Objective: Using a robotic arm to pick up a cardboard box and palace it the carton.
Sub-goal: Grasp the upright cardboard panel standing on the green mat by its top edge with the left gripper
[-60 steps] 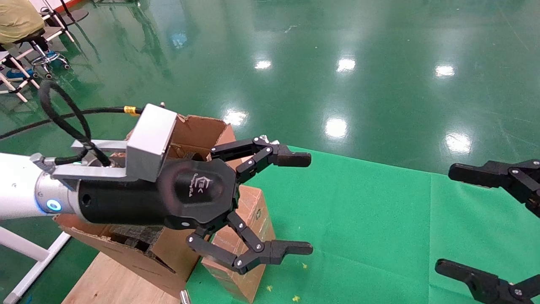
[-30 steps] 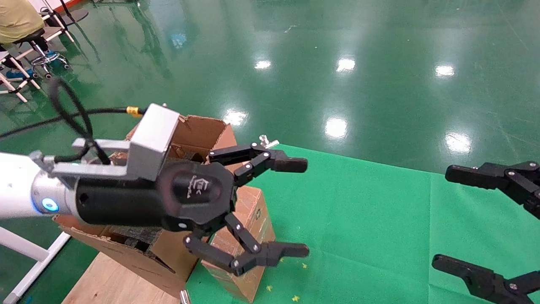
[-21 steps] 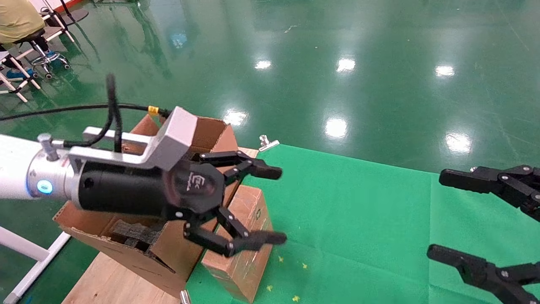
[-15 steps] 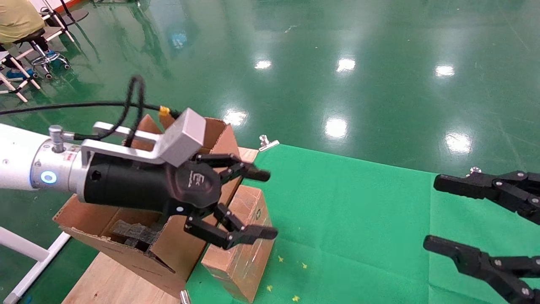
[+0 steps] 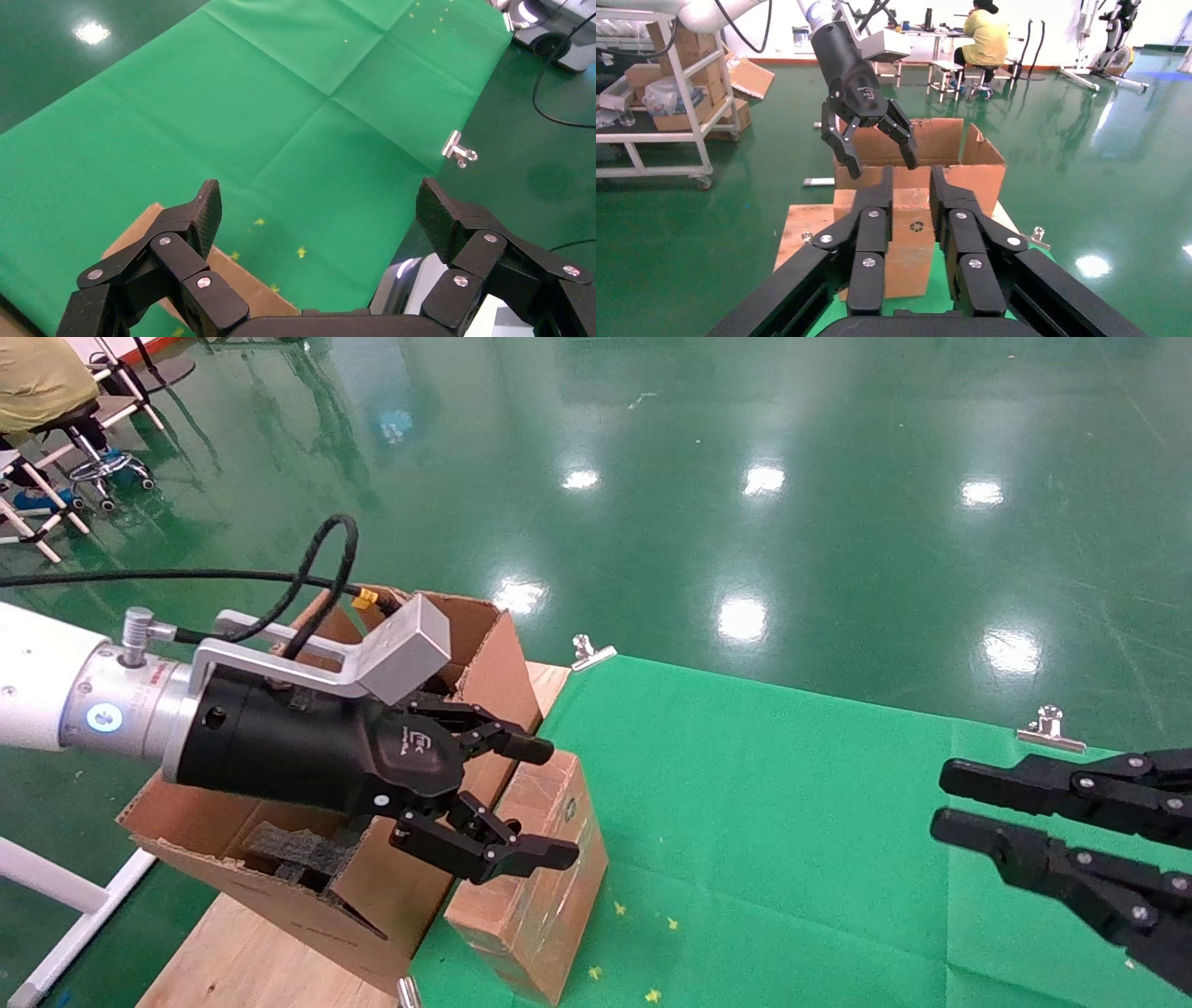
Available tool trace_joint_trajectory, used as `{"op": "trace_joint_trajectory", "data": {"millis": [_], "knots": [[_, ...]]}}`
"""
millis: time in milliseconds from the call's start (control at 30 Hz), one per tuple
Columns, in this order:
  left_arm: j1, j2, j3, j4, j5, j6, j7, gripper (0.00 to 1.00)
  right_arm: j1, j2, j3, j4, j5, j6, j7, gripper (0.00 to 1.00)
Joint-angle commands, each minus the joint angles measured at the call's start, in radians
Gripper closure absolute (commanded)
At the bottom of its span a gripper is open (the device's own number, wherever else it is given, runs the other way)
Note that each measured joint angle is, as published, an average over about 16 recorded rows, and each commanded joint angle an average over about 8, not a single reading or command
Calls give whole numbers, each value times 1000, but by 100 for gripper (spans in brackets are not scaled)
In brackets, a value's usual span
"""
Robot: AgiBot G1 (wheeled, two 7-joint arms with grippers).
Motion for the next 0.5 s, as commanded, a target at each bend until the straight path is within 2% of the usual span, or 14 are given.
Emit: {"op": "trace_joint_trajectory", "data": {"millis": [33, 133, 267, 500], "knots": [[5, 0, -3, 1, -8, 0, 8, 0, 0, 0, 0, 0, 0, 0, 0, 100], [-15, 1, 14, 1, 27, 0, -27, 0, 0, 0, 0, 0, 0, 0, 0, 100], [-87, 17, 64, -10, 118, 10, -131, 0, 0, 0, 0, 0, 0, 0, 0, 100], [-261, 75, 238, -21, 250, 35, -340, 0, 0, 0, 0, 0, 0, 0, 0, 100]]}}
